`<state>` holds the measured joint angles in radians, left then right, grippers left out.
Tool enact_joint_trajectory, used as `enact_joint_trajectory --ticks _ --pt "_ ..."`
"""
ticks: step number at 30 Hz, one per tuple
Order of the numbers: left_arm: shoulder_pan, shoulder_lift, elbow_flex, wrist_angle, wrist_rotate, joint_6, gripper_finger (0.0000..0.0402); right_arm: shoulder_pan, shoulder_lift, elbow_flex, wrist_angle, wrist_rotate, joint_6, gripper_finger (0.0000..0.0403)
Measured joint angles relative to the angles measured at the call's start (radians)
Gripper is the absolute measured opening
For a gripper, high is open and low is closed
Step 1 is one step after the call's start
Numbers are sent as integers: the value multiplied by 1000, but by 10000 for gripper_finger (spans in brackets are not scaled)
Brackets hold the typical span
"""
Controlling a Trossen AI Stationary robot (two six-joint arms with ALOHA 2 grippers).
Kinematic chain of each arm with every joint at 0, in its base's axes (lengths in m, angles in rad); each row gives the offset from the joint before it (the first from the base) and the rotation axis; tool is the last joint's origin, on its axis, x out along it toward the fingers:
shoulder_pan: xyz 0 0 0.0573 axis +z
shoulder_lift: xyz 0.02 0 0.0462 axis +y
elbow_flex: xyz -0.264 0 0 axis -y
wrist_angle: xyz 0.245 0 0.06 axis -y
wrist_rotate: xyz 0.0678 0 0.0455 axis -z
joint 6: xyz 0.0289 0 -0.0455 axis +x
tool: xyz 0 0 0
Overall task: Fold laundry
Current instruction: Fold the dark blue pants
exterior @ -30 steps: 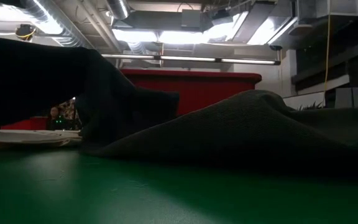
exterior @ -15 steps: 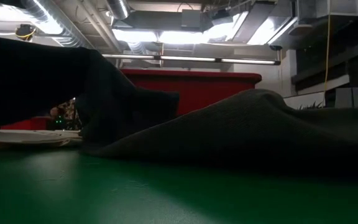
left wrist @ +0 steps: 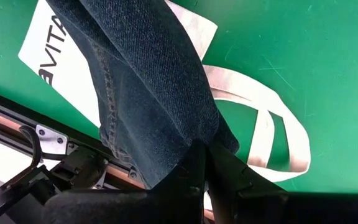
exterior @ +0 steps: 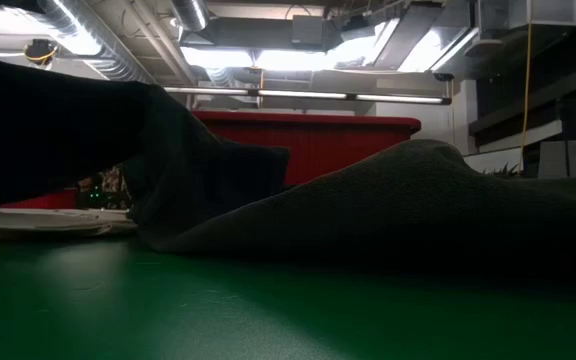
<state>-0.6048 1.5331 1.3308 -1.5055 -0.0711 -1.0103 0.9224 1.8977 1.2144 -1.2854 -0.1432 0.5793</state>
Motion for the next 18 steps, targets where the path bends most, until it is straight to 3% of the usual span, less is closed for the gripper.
enact_joint_trajectory --ticks 4,10,18 --pt "0 0 0 0 -2 0 0 0 0 0 -10 0 0 129" --pt "0 0 0 0 -17 3 0 0 0 0 -53 2 -9 16" --pt "0 0 0 -1 -5 19 0 0 -2 0 -116 -43 -51 18"
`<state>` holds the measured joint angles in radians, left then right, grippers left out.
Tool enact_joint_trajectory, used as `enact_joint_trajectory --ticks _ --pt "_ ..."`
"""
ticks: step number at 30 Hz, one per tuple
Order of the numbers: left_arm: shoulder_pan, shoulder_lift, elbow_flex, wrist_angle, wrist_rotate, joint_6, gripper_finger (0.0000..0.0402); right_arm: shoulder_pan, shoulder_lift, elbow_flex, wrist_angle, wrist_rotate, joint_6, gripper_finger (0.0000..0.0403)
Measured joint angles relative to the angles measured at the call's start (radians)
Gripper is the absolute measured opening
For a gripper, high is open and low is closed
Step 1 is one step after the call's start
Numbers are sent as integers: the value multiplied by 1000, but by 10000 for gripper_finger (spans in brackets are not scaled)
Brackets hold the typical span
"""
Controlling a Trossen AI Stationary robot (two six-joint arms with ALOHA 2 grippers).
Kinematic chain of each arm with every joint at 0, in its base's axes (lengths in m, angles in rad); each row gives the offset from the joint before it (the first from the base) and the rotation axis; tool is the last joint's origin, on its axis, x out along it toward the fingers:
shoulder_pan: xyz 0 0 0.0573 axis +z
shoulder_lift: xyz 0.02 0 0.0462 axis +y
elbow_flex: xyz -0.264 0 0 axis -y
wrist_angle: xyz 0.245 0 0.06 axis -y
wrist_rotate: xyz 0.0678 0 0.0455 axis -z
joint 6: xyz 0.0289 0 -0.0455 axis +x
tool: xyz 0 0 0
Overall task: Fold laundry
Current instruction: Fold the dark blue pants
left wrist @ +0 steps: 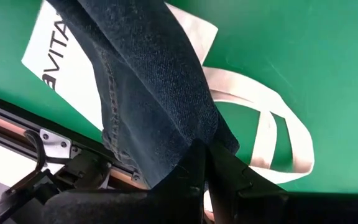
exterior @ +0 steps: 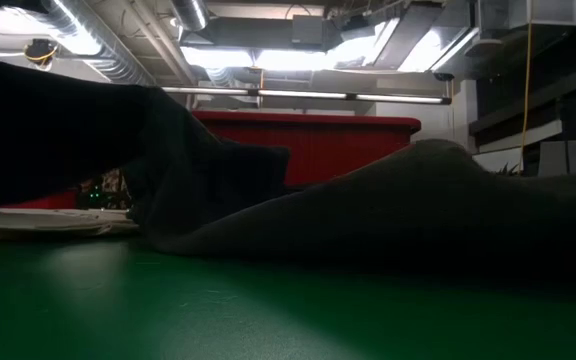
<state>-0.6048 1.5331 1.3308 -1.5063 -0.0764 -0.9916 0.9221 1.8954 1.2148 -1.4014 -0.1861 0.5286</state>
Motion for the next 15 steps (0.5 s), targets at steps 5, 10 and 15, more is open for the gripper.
enact_joint_trajectory --ticks 5,10,15 --pt "0 0 0 -5 46 2 0 0 0 0 -52 -43 -64 10" --pt "0 0 0 -37 90 27 0 0 0 0 -110 -83 -106 6" --pt "0 0 0 -65 172 34 0 -1 0 1 -125 -116 -134 8"
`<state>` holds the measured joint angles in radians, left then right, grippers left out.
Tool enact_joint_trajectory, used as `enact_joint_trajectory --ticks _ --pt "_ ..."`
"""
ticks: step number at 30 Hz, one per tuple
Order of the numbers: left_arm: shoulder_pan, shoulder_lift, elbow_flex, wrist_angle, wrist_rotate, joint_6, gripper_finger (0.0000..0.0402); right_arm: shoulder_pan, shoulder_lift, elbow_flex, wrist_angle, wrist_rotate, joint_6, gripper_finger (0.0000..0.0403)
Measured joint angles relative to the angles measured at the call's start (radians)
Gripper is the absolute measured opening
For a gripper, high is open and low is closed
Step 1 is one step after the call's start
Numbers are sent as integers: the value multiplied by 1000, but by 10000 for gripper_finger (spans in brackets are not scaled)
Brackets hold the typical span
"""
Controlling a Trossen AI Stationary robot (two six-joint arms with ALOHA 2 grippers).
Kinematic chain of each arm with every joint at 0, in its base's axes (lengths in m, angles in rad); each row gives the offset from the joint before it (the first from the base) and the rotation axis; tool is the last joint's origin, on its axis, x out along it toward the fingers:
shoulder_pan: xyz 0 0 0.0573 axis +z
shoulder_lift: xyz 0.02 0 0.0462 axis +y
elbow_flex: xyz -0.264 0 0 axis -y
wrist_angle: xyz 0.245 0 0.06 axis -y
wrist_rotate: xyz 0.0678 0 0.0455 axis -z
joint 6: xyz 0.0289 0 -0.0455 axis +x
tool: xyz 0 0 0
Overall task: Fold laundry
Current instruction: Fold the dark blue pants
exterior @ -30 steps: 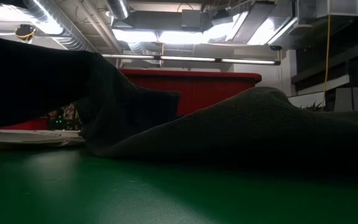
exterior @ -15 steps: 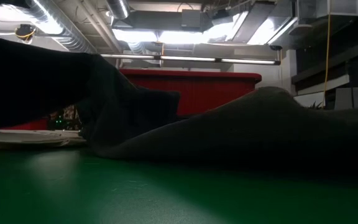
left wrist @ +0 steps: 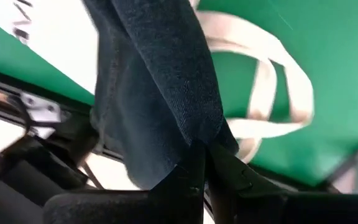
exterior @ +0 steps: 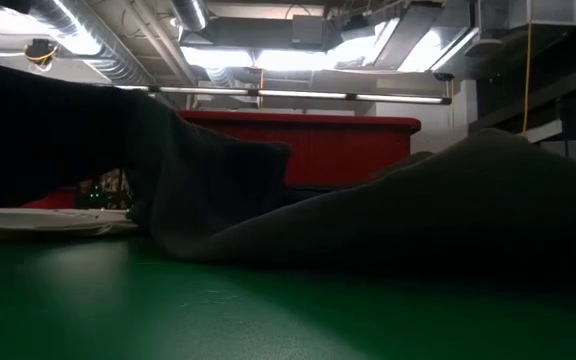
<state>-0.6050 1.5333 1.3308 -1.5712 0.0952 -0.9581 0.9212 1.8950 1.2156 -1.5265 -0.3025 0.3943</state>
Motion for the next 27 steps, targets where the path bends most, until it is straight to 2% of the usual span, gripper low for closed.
enact_joint_trajectory --ticks 9,15,22,27 --pt "-1 1 0 0 248 -45 0 -1 0 0 0 -82 -33 6" --pt "-22 1 0 0 283 -71 0 -1 0 0 0 -91 -38 6" --pt "-85 1 0 1 562 -371 0 -1 0 0 3 -114 -45 7" --pt "-149 1 0 1 578 -430 0 0 0 0 5 -127 -47 7"
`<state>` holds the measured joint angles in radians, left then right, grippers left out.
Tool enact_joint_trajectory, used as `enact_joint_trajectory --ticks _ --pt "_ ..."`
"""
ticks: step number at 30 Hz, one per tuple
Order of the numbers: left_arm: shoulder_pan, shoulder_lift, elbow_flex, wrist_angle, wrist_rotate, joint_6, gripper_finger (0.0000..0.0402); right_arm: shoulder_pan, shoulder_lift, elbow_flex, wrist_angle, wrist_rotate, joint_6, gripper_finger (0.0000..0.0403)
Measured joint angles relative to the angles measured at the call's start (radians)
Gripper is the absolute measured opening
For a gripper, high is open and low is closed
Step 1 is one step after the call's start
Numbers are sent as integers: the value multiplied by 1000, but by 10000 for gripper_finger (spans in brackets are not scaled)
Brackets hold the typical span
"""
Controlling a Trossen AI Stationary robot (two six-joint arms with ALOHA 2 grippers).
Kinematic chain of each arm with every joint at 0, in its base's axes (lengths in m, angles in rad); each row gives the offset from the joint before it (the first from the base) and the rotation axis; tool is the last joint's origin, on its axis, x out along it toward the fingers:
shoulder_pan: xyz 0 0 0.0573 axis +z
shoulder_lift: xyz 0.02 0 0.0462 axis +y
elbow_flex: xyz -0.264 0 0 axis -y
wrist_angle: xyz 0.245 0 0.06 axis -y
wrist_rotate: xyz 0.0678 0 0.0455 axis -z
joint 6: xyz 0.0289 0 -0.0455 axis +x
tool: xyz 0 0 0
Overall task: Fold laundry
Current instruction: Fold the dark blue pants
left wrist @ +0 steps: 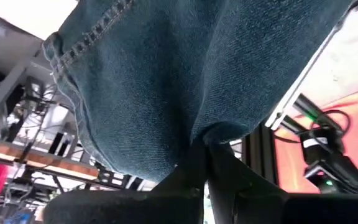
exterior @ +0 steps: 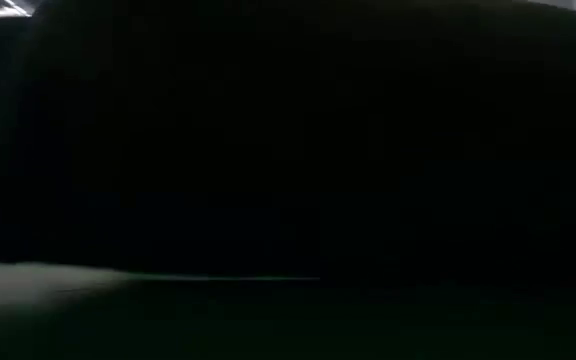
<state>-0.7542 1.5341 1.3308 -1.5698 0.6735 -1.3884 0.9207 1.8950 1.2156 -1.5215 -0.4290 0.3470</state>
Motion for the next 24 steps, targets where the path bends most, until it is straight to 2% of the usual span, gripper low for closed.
enact_joint_trajectory --ticks 15,20,24 --pt "-189 0 0 0 -21 -365 0 4 -3 -1 37 22 1 14" --pt "-212 -1 0 0 -54 -416 0 5 -3 -2 46 29 1 33" --pt "-217 -1 0 -1 -94 -417 0 5 -3 -2 48 30 6 68"
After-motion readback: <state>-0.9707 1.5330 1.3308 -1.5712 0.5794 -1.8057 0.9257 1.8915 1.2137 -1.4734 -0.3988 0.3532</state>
